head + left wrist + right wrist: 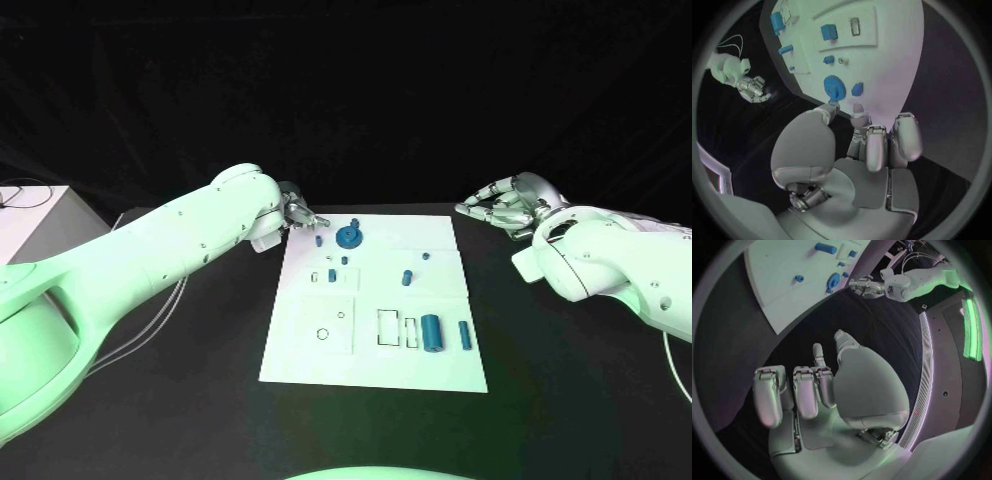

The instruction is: Assemble the parts on the task board

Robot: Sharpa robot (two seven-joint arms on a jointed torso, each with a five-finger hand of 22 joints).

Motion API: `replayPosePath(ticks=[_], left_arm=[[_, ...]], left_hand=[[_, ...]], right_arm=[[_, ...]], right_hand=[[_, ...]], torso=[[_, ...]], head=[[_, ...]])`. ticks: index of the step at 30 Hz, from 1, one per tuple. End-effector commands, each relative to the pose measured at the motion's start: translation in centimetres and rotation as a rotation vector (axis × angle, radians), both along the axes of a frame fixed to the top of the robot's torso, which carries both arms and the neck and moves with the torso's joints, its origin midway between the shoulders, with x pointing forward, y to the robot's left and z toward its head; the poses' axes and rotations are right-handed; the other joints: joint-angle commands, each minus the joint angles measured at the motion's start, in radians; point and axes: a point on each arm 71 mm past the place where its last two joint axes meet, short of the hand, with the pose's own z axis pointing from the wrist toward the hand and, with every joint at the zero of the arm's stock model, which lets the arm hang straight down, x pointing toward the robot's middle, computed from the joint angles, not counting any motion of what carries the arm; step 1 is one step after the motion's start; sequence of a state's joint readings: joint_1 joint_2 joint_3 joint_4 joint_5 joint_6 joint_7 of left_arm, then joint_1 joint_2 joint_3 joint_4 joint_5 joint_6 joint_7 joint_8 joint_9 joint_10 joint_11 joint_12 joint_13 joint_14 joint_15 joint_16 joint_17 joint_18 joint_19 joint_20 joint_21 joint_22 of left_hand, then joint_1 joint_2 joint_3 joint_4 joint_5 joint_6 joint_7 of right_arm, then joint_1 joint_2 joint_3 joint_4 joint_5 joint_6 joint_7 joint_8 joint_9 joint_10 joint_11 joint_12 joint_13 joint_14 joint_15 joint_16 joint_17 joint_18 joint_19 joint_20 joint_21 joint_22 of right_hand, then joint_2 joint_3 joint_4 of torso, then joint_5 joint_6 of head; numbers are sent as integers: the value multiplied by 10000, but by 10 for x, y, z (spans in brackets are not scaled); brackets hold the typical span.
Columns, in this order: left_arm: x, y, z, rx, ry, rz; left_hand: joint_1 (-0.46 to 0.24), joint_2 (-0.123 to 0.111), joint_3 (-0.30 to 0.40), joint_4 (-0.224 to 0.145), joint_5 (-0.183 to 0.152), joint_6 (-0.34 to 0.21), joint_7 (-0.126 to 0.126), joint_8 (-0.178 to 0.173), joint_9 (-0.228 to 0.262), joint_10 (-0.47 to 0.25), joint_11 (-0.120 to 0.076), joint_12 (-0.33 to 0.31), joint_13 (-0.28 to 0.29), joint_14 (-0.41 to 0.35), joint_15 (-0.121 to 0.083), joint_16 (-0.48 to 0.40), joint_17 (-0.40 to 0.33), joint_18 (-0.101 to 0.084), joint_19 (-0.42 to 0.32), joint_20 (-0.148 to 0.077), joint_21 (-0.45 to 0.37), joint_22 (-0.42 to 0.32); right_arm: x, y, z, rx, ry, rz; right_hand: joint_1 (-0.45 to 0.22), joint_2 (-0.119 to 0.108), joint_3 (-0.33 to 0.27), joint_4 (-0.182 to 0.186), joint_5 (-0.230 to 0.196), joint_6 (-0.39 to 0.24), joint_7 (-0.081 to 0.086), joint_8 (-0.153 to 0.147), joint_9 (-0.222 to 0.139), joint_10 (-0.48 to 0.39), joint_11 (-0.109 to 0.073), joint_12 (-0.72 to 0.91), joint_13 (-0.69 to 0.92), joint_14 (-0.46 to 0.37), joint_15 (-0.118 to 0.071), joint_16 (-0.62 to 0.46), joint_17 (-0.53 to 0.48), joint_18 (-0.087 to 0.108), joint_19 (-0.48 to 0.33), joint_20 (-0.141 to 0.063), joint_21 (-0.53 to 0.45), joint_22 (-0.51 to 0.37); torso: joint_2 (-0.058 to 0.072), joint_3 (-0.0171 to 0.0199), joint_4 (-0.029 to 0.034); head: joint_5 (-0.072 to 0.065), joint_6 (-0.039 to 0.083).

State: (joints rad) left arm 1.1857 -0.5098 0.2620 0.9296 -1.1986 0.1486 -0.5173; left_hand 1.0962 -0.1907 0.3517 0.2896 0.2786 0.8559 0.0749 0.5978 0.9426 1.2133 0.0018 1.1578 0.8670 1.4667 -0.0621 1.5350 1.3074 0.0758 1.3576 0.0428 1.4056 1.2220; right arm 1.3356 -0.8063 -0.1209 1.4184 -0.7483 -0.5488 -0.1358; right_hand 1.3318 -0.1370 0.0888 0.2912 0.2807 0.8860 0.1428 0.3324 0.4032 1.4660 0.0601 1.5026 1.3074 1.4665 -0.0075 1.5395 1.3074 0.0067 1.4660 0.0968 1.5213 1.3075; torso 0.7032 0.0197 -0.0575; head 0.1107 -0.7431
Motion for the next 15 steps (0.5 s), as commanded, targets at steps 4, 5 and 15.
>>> replayPosePath(ticks=[4,5,15], left_arm=[[2,-4,-2,177,246,-319],[2,-4,-2,200,274,-325],[4,0,-6,541,378,-274]], left_hand=[[60,36,-62,18,40,-3,-11,-37,-19,-59,8,14,12,815,68,11,2041,4,0,46,-3,13],[60,36,-62,18,40,-3,-11,-37,-19,-59,8,14,12,815,68,11,2041,4,0,46,-3,13],[54,50,-70,27,42,8,-8,-41,-27,-93,10,-19,-47,803,70,-7,2009,11,-17,51,-17,-14]], right_arm=[[0,2,2,-17,-146,128],[0,2,2,-16,-148,131],[0,2,3,-17,-178,122]], right_hand=[[-81,16,26,3,40,-77,6,43,9,138,31,-34,1739,814,-31,-39,1631,77,800,-43,-57,2233],[-81,16,26,3,40,-77,6,43,9,138,31,-34,1739,814,-31,-39,1631,77,800,-43,-57,2233],[-86,12,36,-5,55,-91,5,44,37,133,30,-39,1734,813,-32,-42,1626,78,799,-44,-62,2230]], torso=[[2,-3,9],[9,-6,6],[-5,4,12]], head=[[2,-45],[3,-52],[-13,-90]])
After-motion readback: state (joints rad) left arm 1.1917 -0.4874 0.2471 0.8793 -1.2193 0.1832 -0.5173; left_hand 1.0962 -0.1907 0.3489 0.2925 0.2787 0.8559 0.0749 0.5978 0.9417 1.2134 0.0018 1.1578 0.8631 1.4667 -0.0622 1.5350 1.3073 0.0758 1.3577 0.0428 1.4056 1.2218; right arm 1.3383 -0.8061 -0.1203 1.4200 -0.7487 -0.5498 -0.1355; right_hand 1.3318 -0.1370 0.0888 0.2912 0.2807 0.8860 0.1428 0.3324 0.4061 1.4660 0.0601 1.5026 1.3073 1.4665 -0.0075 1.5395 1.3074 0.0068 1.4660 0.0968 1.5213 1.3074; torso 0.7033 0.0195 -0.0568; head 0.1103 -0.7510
